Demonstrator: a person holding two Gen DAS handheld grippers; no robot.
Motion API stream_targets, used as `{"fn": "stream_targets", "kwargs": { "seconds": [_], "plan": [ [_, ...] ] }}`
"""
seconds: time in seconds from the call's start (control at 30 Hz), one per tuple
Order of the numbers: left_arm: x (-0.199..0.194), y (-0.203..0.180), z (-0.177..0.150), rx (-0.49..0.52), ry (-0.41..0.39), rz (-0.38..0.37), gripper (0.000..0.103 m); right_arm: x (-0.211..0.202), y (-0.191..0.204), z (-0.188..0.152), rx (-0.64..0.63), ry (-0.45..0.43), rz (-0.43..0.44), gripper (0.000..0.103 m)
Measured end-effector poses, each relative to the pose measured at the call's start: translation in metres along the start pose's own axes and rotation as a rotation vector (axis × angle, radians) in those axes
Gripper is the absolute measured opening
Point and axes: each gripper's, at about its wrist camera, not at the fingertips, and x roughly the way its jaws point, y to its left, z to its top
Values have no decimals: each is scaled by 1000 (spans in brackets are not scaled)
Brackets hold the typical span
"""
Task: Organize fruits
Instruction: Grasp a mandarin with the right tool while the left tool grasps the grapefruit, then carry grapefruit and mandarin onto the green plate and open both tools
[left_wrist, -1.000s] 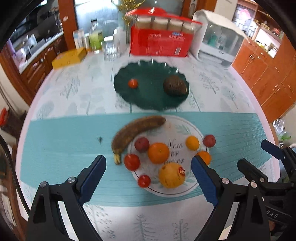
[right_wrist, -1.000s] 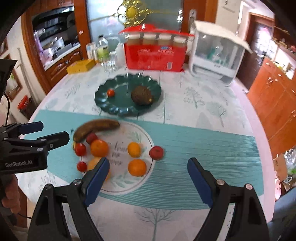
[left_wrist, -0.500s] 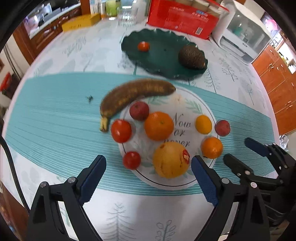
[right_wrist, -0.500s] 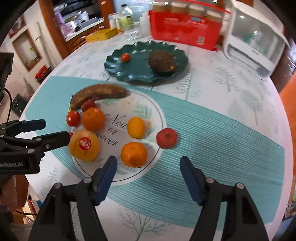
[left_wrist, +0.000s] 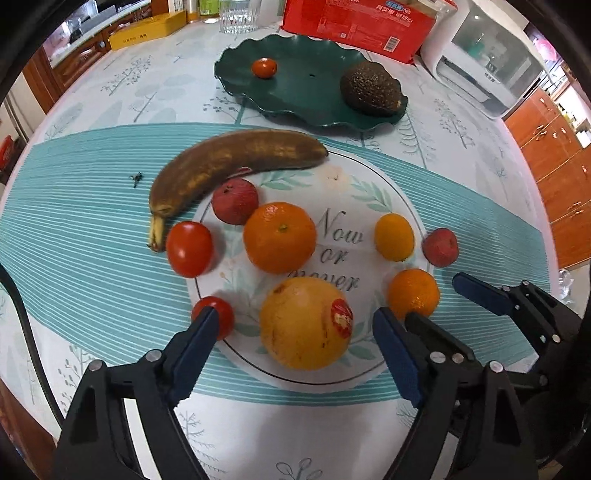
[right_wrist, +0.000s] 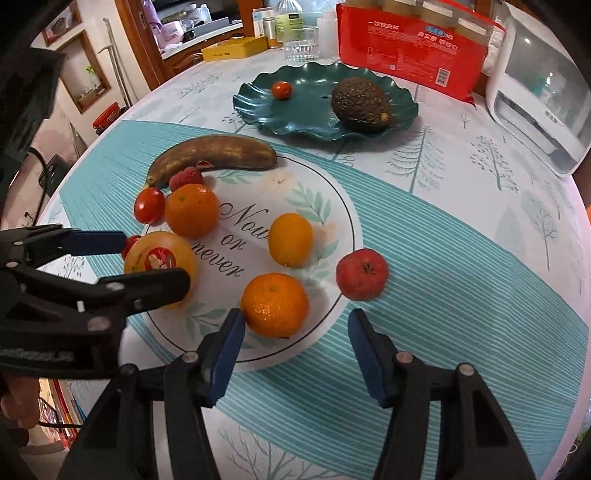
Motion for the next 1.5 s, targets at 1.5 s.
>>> {"fn": "stream_targets", "kwargs": {
  "seconds": [1.5],
  "plan": [
    [15, -36, -2, 227, 26, 143, 51, -1, 3, -12, -18, -23, 10, 40]
  ]
}}
